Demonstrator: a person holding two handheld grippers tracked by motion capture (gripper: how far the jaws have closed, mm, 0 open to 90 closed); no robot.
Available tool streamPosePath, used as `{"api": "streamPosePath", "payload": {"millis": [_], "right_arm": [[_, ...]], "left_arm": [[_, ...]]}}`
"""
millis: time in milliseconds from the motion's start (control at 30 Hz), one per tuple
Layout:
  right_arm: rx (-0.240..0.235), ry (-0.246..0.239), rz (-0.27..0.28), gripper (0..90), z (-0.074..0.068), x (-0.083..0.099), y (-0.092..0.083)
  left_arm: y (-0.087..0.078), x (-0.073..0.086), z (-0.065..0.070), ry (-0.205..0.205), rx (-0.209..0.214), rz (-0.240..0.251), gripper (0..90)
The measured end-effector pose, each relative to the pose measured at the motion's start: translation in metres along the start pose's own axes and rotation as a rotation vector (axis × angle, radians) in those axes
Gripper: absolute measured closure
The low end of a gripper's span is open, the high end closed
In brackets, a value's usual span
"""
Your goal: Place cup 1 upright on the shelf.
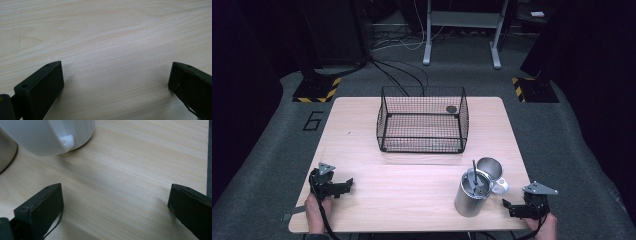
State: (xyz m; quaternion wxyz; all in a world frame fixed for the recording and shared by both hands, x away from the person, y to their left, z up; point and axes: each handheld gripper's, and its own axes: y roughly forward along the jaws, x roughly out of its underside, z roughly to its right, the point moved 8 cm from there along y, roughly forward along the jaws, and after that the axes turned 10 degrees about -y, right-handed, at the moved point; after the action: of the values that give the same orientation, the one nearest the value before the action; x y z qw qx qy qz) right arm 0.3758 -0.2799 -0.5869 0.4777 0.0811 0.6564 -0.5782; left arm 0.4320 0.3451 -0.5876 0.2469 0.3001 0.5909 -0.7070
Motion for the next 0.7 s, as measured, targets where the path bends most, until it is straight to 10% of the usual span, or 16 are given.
{"api": "streamPosePath", "payload": {"millis": [700], "right_arm": [[-0.044,-0.017,-0.045,0.0,-0.0067,-0.0008,-0.0039]], "left_arm": [[0.0,-0.0002,0.0007,-0.008,-0.004,0.008,0.4]]}}
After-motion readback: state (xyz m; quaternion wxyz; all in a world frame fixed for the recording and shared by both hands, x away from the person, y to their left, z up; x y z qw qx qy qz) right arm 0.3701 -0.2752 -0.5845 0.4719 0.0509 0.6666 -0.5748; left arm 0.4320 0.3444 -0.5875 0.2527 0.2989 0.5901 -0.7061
